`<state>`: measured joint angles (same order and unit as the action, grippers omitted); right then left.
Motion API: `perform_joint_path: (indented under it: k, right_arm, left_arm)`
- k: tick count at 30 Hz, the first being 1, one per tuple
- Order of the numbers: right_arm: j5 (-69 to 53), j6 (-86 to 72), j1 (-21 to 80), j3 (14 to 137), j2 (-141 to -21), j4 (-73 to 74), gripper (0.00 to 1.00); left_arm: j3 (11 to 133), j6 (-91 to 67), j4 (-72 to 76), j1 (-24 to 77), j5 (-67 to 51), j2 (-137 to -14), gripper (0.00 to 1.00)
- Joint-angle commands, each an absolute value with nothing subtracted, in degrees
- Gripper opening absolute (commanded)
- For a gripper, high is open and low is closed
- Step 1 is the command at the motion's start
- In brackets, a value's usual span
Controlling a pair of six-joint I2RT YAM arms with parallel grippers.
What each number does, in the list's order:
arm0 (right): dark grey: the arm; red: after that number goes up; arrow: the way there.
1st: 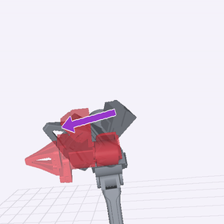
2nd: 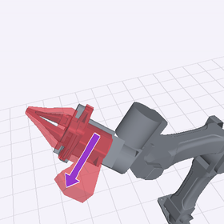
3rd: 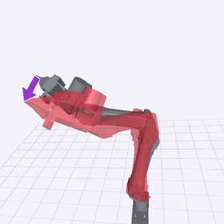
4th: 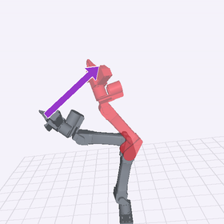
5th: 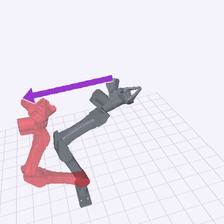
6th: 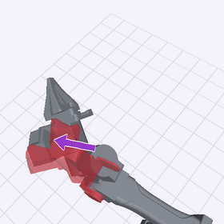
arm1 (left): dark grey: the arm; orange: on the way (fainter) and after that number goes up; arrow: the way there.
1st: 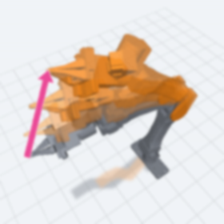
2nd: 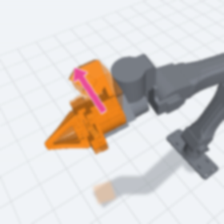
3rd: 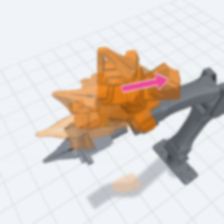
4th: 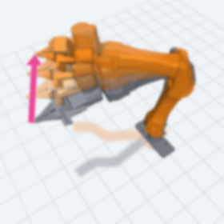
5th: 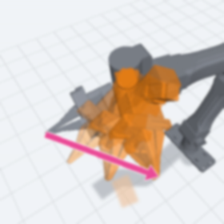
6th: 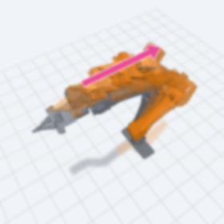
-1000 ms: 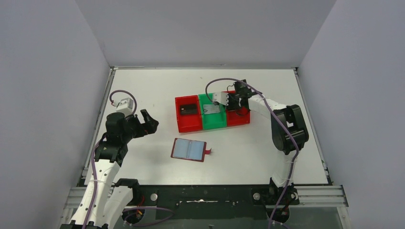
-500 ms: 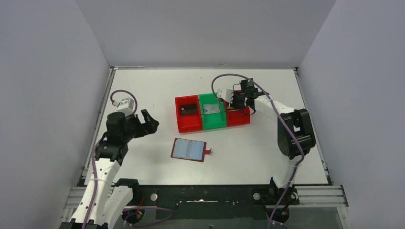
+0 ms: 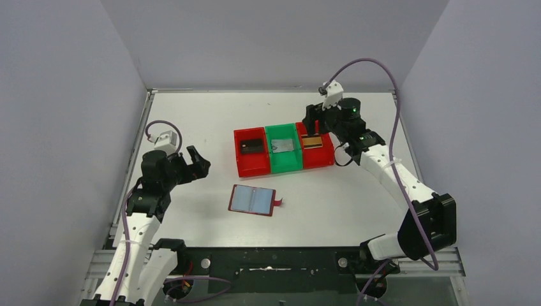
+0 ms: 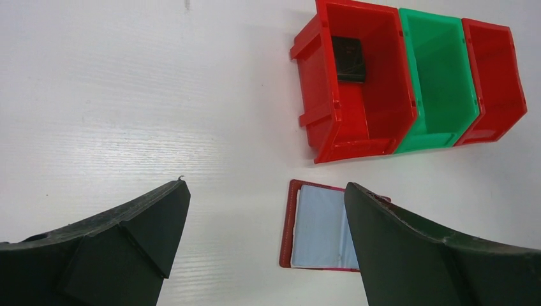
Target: Take the credit cards out of the card holder
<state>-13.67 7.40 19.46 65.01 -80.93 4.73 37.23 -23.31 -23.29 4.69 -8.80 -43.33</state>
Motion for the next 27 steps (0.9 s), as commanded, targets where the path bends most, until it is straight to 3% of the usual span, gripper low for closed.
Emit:
perform_joint_path:
  k: [1, 3, 7, 11, 12, 15, 21, 27]
  right_arm:
    - [-9.03, -31.29, 20.75, 63.05, -79.78, 12.78, 0.68]
    - [-4.98, -35.28, 23.70, 59.36, -78.17, 13.05, 0.69]
    - [17.21, -42.61, 36.98, 58.18, -75.85, 20.84, 0.78]
    - [46.69, -55.81, 52.51, 59.84, -73.95, 30.59, 0.99]
    - [50.78, -61.53, 55.51, 59.53, -73.59, 32.74, 0.98]
    - [49.27, -75.56, 55.57, 56.26, -73.29, 33.57, 0.98]
    - [36.26, -69.46, 56.25, 50.35, -75.43, 17.25, 0.99]
    - [32.66, -68.99, 60.32, 63.55, -90.00, 24.81, 0.95]
  left_arm:
    - [38.31, -23.74, -21.36, 4.31, -4.06, -41.69, 0.95]
    - [38.53, -24.08, -21.72, 4.31, -2.56, -41.47, 0.95]
    - [38.92, -24.70, -22.95, 4.31, 0.80, -40.60, 0.96]
    - [38.58, -25.13, -22.94, 4.22, 2.59, -39.26, 0.96]
    - [38.58, -25.16, -22.94, 4.22, 2.79, -39.17, 0.96]
    - [38.52, -25.14, -22.88, 4.20, 2.70, -39.26, 0.96]
    - [38.45, -25.31, -23.20, 4.22, 3.04, -39.26, 0.97]
    - [38.50, -25.48, -23.59, 4.22, 3.75, -39.22, 0.97]
